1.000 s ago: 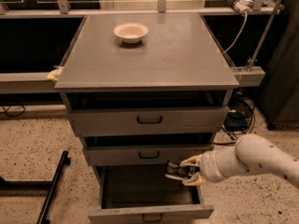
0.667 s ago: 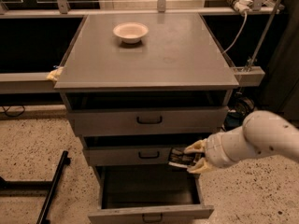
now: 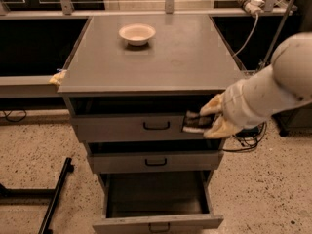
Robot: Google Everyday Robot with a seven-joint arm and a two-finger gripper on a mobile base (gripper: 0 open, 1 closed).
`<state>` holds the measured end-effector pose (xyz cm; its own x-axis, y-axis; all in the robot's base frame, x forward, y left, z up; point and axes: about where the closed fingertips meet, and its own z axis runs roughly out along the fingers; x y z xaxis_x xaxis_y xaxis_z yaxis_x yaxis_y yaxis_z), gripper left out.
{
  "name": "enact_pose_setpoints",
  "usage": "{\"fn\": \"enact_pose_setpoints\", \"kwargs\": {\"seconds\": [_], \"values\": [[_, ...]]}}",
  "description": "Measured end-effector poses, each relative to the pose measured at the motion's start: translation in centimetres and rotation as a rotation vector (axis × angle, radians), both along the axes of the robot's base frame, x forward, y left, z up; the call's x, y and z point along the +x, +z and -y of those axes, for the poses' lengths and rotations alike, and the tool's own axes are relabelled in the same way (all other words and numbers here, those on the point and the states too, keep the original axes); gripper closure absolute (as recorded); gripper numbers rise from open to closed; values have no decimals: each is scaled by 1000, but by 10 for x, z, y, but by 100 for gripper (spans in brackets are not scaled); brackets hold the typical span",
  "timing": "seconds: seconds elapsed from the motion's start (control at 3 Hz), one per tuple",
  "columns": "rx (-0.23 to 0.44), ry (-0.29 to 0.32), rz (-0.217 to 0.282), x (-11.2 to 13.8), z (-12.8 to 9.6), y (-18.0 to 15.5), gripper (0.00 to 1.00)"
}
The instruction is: Pick rxbar chocolate from bottom drawer and place on counter
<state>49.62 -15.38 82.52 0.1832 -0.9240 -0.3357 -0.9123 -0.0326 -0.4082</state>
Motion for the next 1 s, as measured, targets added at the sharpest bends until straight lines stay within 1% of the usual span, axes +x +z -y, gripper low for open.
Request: {"fn": "enact_pose_setpoints", "kwargs": {"seconds": [0.33, 0.67, 1.0], "values": [[-37, 12, 105, 11, -11, 77, 100], [-41, 15, 143, 14, -14, 102, 100], [-42, 15, 141, 14, -14, 101, 100]]}}
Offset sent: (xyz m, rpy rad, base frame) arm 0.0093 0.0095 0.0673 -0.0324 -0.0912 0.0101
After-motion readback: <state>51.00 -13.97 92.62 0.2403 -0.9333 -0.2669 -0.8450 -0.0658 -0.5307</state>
